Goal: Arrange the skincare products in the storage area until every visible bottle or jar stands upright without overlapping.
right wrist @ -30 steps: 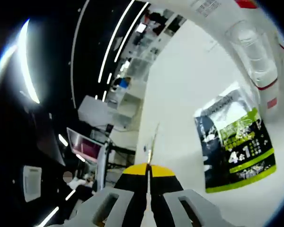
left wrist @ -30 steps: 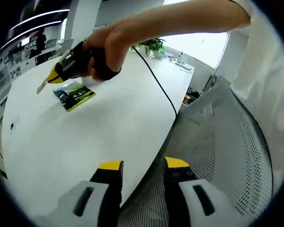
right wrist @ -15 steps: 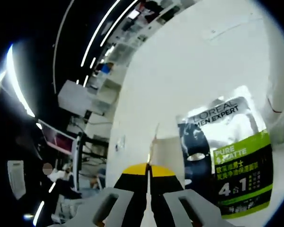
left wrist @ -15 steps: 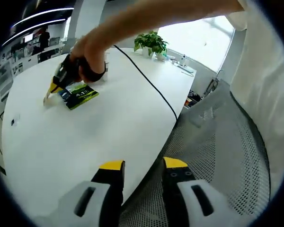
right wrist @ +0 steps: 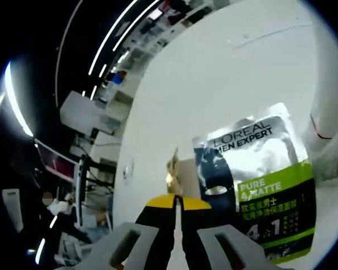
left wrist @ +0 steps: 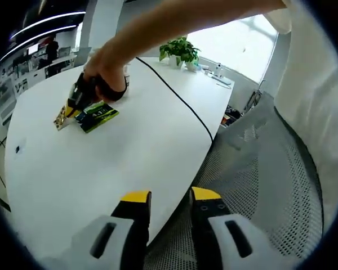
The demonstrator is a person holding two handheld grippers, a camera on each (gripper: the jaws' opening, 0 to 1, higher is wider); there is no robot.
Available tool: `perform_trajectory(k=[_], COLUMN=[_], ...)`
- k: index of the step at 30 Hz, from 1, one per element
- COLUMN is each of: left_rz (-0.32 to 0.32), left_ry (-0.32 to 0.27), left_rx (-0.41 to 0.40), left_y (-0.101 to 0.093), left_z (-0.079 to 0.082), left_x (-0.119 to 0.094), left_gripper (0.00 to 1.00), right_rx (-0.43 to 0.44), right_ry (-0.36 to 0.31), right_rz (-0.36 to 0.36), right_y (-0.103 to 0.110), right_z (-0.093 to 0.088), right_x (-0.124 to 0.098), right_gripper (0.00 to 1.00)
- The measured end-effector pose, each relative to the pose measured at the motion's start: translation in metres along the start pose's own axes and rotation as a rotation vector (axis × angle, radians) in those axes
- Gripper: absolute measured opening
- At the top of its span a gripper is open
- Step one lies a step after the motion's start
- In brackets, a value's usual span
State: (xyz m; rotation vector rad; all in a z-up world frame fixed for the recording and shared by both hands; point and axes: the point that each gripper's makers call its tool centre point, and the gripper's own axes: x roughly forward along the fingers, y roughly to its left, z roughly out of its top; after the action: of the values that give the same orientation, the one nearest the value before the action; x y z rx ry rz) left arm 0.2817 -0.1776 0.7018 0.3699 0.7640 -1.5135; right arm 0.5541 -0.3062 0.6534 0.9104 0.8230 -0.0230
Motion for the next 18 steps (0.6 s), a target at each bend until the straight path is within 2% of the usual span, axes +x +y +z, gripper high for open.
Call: perform_trajectory(k=[8,10,14,18], left_rz=[-0.006,-0.013,-0.010,-0.006], left_ry=[0.008,0.014,0.015,0.015], left_rx=[0.001,-0.002,0.004,0.000], left_y=[-0.0014,-0.0028,-0.0024,-0.0011], left_z=[-0.0012,-0.0023,-0.0022,-0.0026], left_x=[0.0008,0.0015,0.0010,0.0006], left_gripper=[0.21,0.21,0.20,0.20], right_rx=[-0.006,0.028,0.011,0.005], right_ry=[-0.015,0.001,0.028,0.026], right_rz=[0.005,0.019,0.028,0.015], right_y=[-0.0034,-0.0007,0.0028,0.0012], right_z=[0.0085,0.0056,-0.0008,0.0007], right_x=[-0.0030,-0.0027,0.0018,0.0048], right_gripper=[0.12,0.11,0.11,0.14])
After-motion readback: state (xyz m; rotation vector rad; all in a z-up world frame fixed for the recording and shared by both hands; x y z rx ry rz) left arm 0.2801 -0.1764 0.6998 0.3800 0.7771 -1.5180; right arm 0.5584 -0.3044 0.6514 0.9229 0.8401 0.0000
